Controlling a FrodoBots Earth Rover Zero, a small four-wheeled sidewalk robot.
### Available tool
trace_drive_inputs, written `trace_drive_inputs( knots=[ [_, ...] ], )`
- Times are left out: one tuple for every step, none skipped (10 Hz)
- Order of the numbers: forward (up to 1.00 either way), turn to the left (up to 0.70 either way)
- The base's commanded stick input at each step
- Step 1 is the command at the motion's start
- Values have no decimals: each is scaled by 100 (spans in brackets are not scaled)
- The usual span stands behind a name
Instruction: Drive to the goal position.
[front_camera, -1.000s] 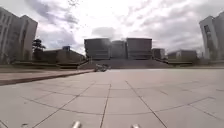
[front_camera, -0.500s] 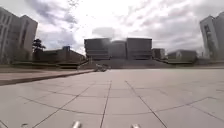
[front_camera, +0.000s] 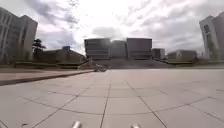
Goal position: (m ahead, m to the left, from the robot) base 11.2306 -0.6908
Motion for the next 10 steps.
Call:
trace_drive_inputs(
  knots=[
    [6,0],
    [6,0],
    [6,0],
    [6,0],
    [6,0],
    [6,0],
    [6,0],
    [6,0],
    [6,0],
    [6,0]
  ],
)
